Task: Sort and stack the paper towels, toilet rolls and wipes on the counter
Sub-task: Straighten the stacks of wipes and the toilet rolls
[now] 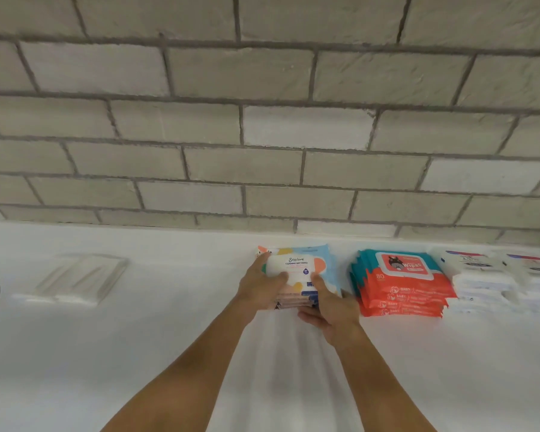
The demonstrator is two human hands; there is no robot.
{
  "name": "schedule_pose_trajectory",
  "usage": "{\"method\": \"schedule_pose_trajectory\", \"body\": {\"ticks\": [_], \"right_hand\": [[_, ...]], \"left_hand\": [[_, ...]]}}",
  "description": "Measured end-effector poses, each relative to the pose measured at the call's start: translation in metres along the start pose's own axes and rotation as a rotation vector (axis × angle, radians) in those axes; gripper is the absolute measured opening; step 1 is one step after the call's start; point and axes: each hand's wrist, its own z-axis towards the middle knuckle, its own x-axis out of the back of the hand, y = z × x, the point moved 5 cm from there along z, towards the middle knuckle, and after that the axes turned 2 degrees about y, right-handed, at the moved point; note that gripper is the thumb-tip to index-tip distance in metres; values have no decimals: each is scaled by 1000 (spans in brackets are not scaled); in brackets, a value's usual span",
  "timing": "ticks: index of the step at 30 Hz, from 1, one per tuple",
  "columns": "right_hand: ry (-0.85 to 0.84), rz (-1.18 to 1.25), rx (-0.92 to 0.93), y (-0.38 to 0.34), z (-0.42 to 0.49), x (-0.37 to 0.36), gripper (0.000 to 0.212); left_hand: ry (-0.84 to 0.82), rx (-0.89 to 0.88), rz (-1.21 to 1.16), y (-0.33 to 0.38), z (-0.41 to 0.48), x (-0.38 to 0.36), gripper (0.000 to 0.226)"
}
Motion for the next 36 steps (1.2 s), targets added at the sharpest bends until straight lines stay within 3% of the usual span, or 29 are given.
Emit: {"method": "schedule_pose_trajectory", "body": {"ticks": [8, 17, 24, 30, 36], "right_hand": [[-93, -128, 8, 4, 0, -22, 52], [-164, -150, -11, 20, -8, -70, 48], [-203, -232, 3, 33, -15, -107, 47], [-243, -267, 10, 43, -26, -142, 49], [-178, -507, 86, 48, -34, -164, 58]], "left_hand": [[11, -15, -37, -13, 7, 25, 73], [170, 32, -56, -29, 8, 80, 87], [220, 21, -132, -49, 10, 124, 64], [295, -43, -123, -66, 10, 164, 65], [333, -134, -59, -74, 5, 193, 30]]}}
